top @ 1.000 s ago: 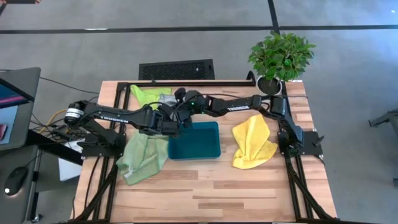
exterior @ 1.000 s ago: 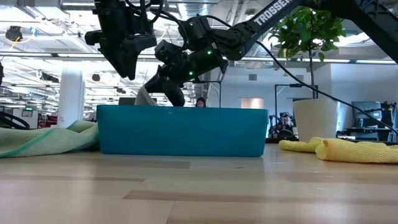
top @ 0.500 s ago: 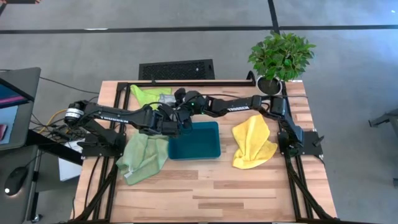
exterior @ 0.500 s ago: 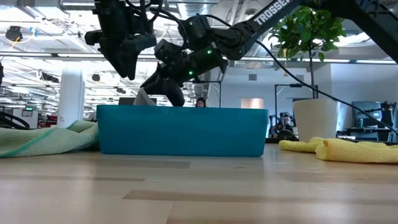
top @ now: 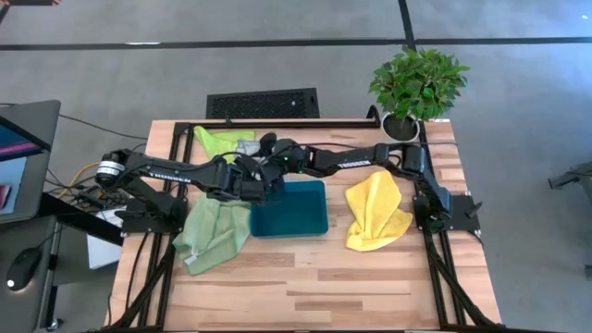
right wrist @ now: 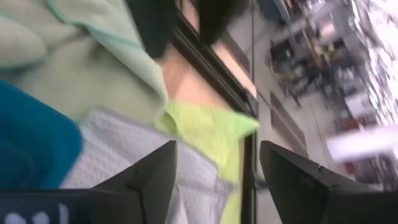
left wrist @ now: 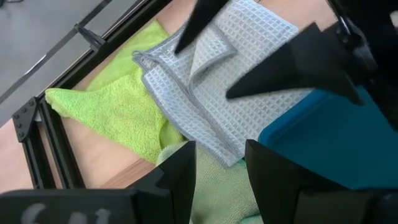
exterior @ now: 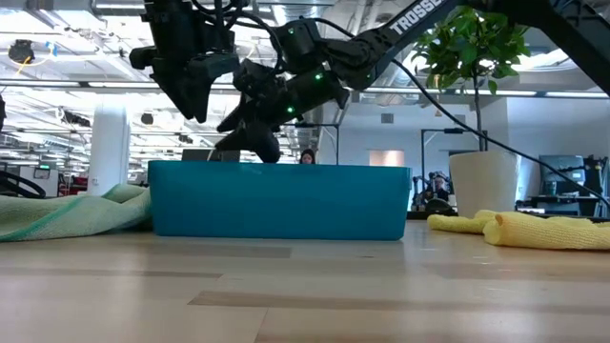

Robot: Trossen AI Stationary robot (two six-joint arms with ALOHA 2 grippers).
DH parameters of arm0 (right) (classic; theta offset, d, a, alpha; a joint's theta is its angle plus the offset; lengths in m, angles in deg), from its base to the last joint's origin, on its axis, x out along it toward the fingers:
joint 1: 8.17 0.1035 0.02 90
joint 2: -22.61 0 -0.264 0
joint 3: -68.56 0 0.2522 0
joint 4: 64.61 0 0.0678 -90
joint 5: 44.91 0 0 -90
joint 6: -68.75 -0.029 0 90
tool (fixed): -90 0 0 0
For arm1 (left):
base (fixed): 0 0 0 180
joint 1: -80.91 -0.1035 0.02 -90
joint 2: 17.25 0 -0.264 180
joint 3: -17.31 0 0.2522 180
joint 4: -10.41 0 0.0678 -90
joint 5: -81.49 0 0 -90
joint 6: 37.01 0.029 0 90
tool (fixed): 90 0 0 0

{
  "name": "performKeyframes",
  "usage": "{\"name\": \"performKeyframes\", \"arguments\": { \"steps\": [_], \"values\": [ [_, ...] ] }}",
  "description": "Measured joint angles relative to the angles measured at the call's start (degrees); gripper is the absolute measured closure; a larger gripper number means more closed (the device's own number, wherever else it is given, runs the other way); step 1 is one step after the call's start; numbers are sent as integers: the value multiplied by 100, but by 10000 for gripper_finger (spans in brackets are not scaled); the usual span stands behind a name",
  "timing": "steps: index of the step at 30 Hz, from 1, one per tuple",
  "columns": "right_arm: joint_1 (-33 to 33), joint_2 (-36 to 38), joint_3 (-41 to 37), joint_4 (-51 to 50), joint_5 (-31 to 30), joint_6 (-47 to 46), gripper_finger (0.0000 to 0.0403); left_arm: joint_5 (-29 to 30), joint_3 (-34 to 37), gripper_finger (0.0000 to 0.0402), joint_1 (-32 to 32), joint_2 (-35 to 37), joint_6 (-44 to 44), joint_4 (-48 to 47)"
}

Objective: Fold microfiber towels
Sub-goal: Fold the gray microfiber towel

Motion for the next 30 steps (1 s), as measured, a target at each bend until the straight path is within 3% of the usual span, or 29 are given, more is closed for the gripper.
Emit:
{"name": "performKeyframes", "arguments": {
  "steps": [10, 17, 24, 30],
  "values": [
    [-221, 705, -1, -2018, -102, -907, 148, 44, -1, 270, -22, 42, -220, -181],
    [-472, 1177, -3, -3387, 344, -1284, 148, 11, -1, 270, -172, 110, -212, -222],
    [-827, 1246, -1, -4185, 370, -465, 148, -105, -1, 270, -326, 114, -28, -236],
    [-1024, 814, 11, -3798, 350, -116, 148, -103, -1, 270, -327, 114, -30, -232]
  ]
}}
